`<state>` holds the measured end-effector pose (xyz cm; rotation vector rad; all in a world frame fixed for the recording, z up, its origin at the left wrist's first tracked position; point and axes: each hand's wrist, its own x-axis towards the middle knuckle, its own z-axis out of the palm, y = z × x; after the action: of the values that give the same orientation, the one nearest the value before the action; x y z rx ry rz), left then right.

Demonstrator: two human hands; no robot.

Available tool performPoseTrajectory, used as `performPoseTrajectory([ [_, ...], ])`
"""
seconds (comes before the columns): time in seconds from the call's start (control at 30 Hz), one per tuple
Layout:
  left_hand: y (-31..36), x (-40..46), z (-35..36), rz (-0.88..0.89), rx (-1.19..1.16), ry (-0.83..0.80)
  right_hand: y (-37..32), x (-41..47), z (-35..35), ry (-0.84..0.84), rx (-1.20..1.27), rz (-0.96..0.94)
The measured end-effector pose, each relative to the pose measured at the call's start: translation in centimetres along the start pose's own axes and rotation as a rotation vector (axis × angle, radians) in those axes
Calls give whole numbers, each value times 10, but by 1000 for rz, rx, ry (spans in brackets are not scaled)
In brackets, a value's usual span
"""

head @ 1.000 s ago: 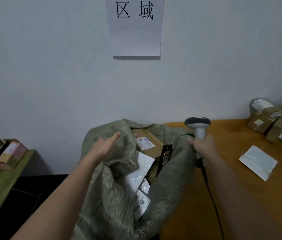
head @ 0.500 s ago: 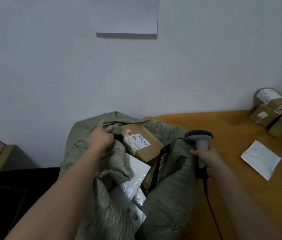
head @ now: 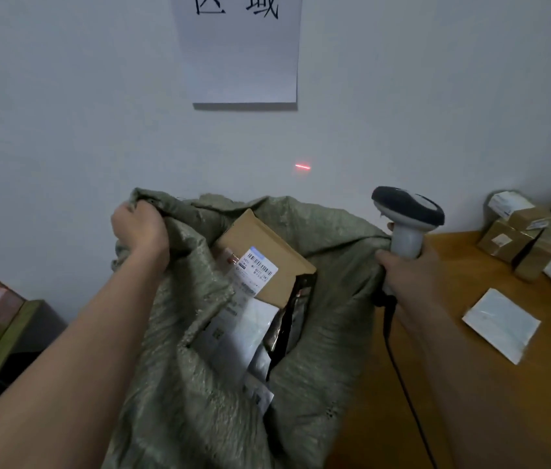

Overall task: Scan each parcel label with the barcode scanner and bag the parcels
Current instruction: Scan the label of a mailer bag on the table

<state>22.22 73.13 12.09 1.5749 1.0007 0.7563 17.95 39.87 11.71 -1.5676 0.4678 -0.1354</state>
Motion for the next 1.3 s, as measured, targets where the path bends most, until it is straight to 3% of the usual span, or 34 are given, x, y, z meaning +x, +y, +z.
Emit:
performPoseTrajectory([
  [0.13,-36,-4,-19,-165,304,-180,6,-3,4,34,61,165],
  [0.2,-47,-6,-30,-104,481,-162,4,-3,1,49,71,152],
  [0.27,-45,-8,-41,-8,424,-51,4,-5,-3,109,103,133],
  [0.37,-29,-8,-62,100,144,142,10,-11,-10,226,200,161],
  [0.43,-25,-12,-77,185,146,180,15,-14,-13,228,209,173],
  [0.53,-44,-16,-89,271,394,-109,16,-22,-16,194,174,166],
  [0.63,-79,-17,-97,102,712,-474,16,-29,-13,149,136,196],
  [0.7,-97,-20,-100,59,929,-597,16,-35,-11,112,100,211],
  [0.77,-107,-22,-101,92,1099,-618,18,-42,-9,84,64,209],
  [0.83,-98,-25,-97,198,1023,-515,16,-49,-6,60,40,197],
  [0.9,-65,-24,-90,333,782,-346,7,-52,0,66,52,160],
  [1.0,26,-20,-80,613,375,-140,-15,-51,6,123,168,39],
  [1.07,73,-16,-79,644,196,-68,-26,-53,9,193,286,-18],
  [1.13,77,-12,-74,553,156,-69,-26,-54,10,217,329,-32],
  [1.2,53,-19,-68,499,247,-186,-20,-56,13,162,273,14],
  [1.3,29,-38,-68,600,167,-355,-12,-55,10,206,252,58],
])
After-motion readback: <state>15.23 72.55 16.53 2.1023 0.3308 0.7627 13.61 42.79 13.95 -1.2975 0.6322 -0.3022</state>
